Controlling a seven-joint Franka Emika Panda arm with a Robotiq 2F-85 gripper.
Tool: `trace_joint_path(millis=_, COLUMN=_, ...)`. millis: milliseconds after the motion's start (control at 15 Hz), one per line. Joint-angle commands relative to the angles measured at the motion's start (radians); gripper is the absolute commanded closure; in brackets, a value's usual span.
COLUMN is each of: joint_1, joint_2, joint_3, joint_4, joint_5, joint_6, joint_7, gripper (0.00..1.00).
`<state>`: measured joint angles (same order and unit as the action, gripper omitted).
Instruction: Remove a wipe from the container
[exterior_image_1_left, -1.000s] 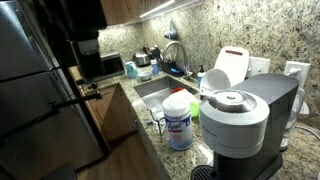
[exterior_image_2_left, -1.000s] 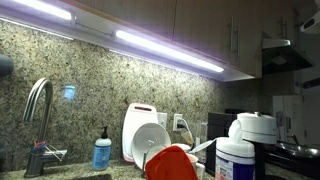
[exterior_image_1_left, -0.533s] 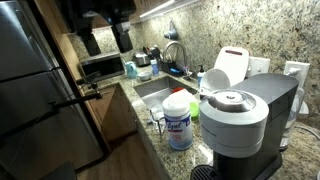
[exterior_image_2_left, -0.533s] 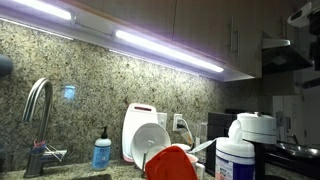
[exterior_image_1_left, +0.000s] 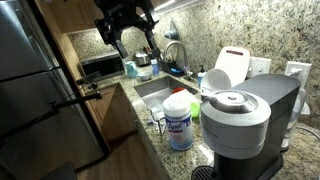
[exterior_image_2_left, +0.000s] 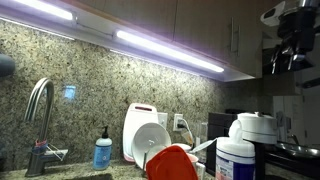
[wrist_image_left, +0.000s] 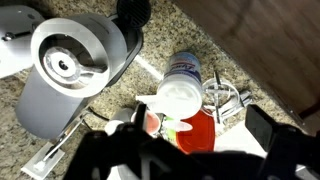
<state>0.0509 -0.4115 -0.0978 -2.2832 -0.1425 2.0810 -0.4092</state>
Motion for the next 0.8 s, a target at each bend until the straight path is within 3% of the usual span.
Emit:
trace_joint_path(millis=0, joint_1=-0.006, joint_2=0.156, joint_3=0.018, joint_4=0.085, joint_5=-0.022, joint_6=0.011, joint_7=-0.008, gripper=0.00)
trace_joint_path(millis=400, joint_1=-0.023, joint_2=0.350, joint_3=0.059, joint_4=0.181, joint_5=-0.130, joint_6=-0.002, joint_7=0.062, gripper=0.00)
trace_joint_path(millis=533, joint_1=-0.022, joint_2=0.321, joint_3=0.056, joint_4=0.142, joint_5=-0.107, joint_6=0.003, joint_7=0.036, gripper=0.00)
trace_joint_path(millis=733, joint_1=-0.023, joint_2=0.366, joint_3=0.061, joint_4=0.172, joint_5=-0.120, joint_6=0.003, joint_7=0.042, gripper=0.00)
